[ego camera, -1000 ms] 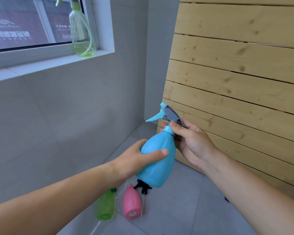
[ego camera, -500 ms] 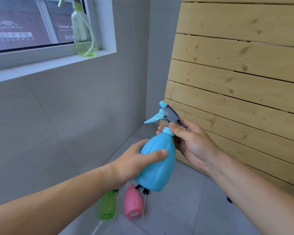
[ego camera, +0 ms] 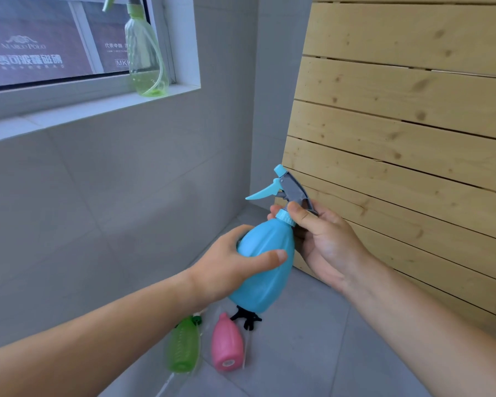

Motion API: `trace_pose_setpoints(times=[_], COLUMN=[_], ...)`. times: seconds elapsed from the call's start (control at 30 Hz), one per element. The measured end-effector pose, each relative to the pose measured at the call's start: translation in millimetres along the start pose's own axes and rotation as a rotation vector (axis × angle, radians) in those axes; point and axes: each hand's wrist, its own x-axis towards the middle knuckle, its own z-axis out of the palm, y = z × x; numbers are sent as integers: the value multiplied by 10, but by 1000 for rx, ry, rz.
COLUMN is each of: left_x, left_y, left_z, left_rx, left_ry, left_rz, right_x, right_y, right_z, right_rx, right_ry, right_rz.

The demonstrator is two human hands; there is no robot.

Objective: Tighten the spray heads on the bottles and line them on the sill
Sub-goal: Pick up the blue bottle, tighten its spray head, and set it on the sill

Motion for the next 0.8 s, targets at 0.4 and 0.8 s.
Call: trace_pose_setpoints(times=[0.4,0.8], left_x=[29,232], left_y=[2,338], left_z=[-286,-1130], left_rx=[-162,-331], left_ry=[39,277], left_rz=[1,170], right_x=[-2,497], right_y=[-31,26], right_z=[18,921], right_rx=[-245,-407], right_ry=[-109,-332], right_rz=[0,-134])
